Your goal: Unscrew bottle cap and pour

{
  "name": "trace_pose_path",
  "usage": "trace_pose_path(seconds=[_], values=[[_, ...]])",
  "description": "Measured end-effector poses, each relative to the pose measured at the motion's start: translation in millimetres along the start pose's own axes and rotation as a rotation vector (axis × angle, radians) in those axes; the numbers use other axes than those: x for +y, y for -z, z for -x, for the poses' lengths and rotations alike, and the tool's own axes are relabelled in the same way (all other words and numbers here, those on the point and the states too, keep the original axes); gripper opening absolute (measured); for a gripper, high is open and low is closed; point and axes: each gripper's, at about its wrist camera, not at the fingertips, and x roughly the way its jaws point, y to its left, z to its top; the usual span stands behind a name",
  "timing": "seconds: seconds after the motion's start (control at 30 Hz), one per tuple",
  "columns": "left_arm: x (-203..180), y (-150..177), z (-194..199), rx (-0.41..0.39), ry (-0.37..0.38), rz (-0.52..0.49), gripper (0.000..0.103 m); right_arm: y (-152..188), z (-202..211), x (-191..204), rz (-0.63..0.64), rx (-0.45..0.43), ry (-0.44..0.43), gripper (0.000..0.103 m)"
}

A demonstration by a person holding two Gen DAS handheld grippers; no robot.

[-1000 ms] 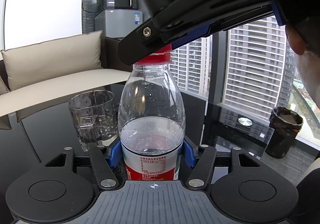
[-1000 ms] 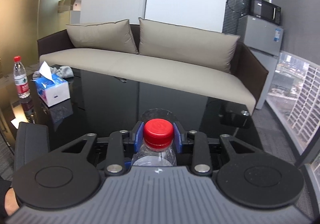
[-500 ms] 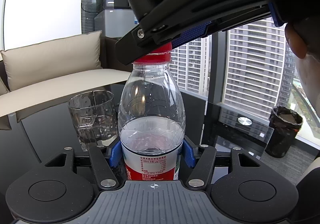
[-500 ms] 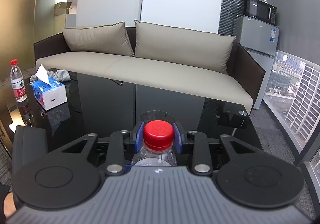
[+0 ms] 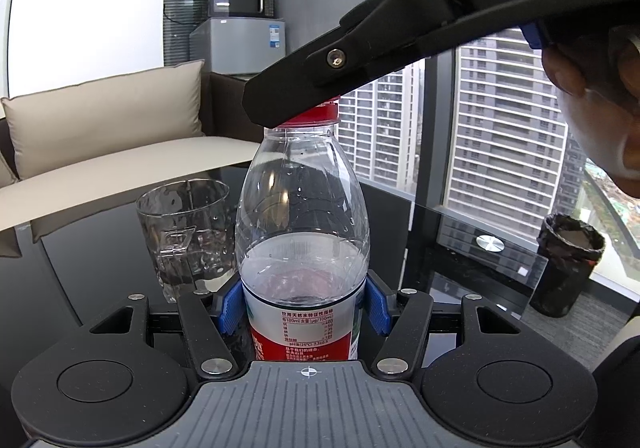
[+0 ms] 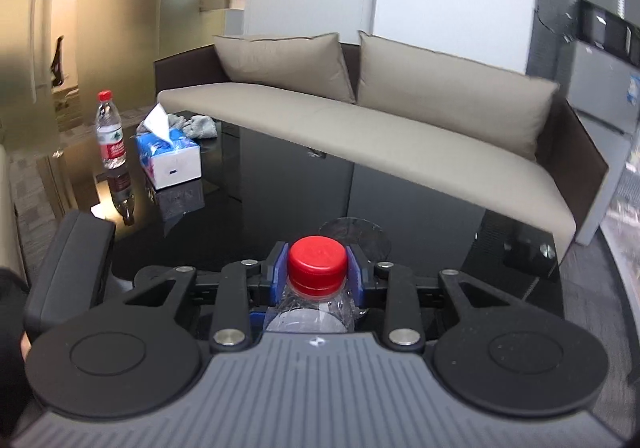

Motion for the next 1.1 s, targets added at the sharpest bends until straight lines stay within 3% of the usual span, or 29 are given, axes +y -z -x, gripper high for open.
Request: trace_pose_path(seconds=[0.1,0.23,0.4,0.83,1.1], values=[[-0.8,0.1,0.0,-0.001,-0.001,-0.001,0.056,0.8,1.0,-1.9,-0.003,-0.004,-0.011,0.035],[-0.8,1.0,1.4,0.000,-0.003,0.000,0.056,13.5,14.4,12.5,-0.099,-0.086,0.093,0.035],[0.5,0.5,1.6,0.002,0.000,0.000,0.056,18.7,16.2,18.5,-0.138,-0.130,0.133,0.035],[1.0,-0.1,-2.5,0.004,-0.002,0.001,0.056,14.3,13.1,19.7,-0.075,-0.107,0.122,0.033],[0.1,0.1,-2.0,0.005,-0.002,-0.004,0.056,7.5,15.9,-0.9,0.026,-0.083,0.002,0.032]])
